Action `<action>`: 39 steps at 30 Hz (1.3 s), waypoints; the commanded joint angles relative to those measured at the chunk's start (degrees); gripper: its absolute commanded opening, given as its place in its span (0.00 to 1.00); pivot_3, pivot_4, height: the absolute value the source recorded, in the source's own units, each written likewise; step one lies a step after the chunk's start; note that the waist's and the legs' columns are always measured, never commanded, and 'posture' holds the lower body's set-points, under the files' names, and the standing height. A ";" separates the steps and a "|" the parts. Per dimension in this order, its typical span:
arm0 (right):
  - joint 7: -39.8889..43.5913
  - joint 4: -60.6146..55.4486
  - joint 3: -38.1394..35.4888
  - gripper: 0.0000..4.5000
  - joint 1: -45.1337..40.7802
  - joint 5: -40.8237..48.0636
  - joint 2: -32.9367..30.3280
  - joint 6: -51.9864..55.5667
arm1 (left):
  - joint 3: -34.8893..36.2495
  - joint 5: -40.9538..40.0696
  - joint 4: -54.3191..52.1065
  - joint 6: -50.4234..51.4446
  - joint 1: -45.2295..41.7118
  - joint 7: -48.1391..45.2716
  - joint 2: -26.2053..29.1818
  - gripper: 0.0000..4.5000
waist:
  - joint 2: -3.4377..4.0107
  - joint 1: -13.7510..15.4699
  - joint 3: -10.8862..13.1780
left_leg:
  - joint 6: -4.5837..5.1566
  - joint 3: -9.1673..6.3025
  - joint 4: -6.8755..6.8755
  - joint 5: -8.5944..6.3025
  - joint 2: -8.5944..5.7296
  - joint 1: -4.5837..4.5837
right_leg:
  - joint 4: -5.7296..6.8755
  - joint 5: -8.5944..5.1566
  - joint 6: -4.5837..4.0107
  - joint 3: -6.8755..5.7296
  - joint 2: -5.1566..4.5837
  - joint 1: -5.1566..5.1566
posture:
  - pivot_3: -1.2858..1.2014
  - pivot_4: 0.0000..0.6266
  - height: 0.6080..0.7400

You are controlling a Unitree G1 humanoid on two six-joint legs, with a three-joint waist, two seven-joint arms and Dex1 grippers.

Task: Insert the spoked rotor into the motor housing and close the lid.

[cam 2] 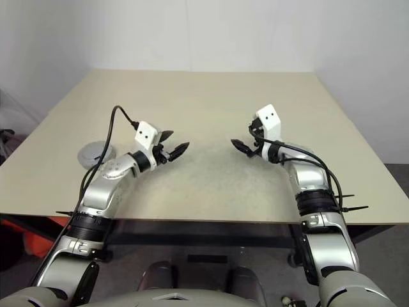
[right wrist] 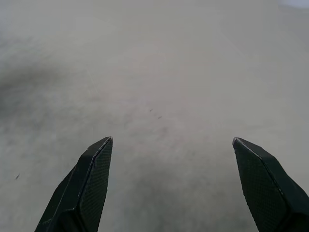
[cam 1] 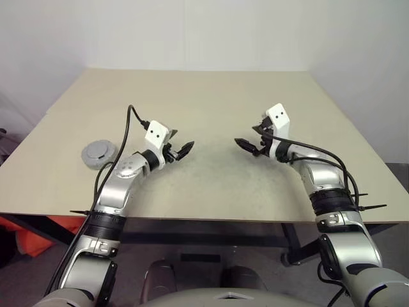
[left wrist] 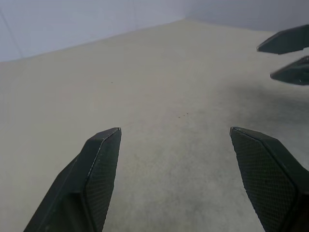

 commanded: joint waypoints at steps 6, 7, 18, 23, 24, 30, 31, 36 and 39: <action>-2.12 -3.30 -2.43 1.00 0.73 1.16 0.07 -0.35 | 0.03 1.41 3.16 -3.52 -4.67 -1.49 -0.87 0.84 | 0.01 0.03 0.00 | 0.00 0.00 0.03 0.00 0.00 -0.03 | -0.01 0.01 0.02 0.00 -0.01 0.00 | 0.52 0.00 1.00; -2.26 -3.28 -2.50 1.00 0.61 1.21 0.13 -0.32 | 0.07 1.43 3.23 -3.56 -4.83 -1.65 -0.92 0.84 | 0.01 0.04 0.00 | 0.00 0.00 0.03 0.00 0.00 -0.04 | -0.02 0.01 0.02 0.00 -0.01 0.00 | 0.52 0.00 1.00; -2.83 -2.58 -2.18 1.00 0.57 0.70 1.89 -1.15 | 1.16 1.86 2.66 -4.15 -3.80 -1.27 -0.61 0.84 | 0.02 0.02 0.00 | 0.00 0.00 0.03 0.00 0.01 -0.04 | -0.02 0.01 0.02 0.00 -0.02 -0.01 | 0.52 0.00 1.00; -2.39 -3.22 -2.55 1.00 0.31 1.18 1.88 -0.74 | 1.33 1.73 1.94 -3.83 -3.66 -0.95 -0.63 0.84 | 0.03 0.03 0.00 | 0.01 0.00 0.03 -0.01 0.01 -0.06 | -0.03 0.01 0.02 0.00 -0.03 -0.01 | 0.52 0.00 1.00; -2.40 -3.17 -2.54 1.00 0.33 1.10 1.85 -0.80 | 1.34 1.74 2.04 -3.87 -3.70 -0.93 -0.61 0.84 | 0.02 0.03 0.00 | 0.01 0.00 0.03 -0.01 0.01 -0.06 | -0.02 0.01 0.02 0.00 -0.03 -0.01 | 0.52 0.00 1.00; -2.61 -2.51 -2.54 1.00 0.73 0.70 1.70 -1.39 | 1.59 1.97 3.40 -4.72 -4.49 -0.92 -0.35 0.84 | 0.03 0.02 0.00 | 0.01 0.00 0.03 -0.01 0.01 -0.04 | -0.02 0.01 0.02 0.00 -0.03 -0.01 | 0.52 0.00 1.00; -2.72 -2.32 -2.39 1.00 0.99 0.53 1.84 -1.58 | 1.59 2.04 3.37 -4.95 -4.15 -0.84 -0.37 0.84 | 0.03 0.02 0.00 | 0.01 0.00 0.03 -0.01 0.01 -0.04 | -0.02 0.01 0.02 0.00 -0.03 -0.01 | 0.52 0.00 1.00; -2.55 -2.31 -2.10 1.00 0.28 0.52 1.91 -1.27 | 1.20 2.25 2.50 -4.78 -3.63 -0.09 -1.04 0.84 | 0.03 0.02 0.00 | 0.01 0.00 0.03 -0.01 0.01 -0.06 | -0.04 0.01 0.02 0.00 -0.03 -0.01 | 0.52 0.00 1.00; -2.65 -1.28 -2.14 1.00 -0.74 0.33 1.95 -1.73 | 1.30 2.33 3.38 -5.07 -4.55 -0.05 -1.26 0.84 | 0.03 0.02 0.00 | 0.01 0.00 0.03 -0.01 0.01 -0.05 | -0.03 0.01 0.02 0.00 -0.03 -0.01 | 0.52 0.00 1.00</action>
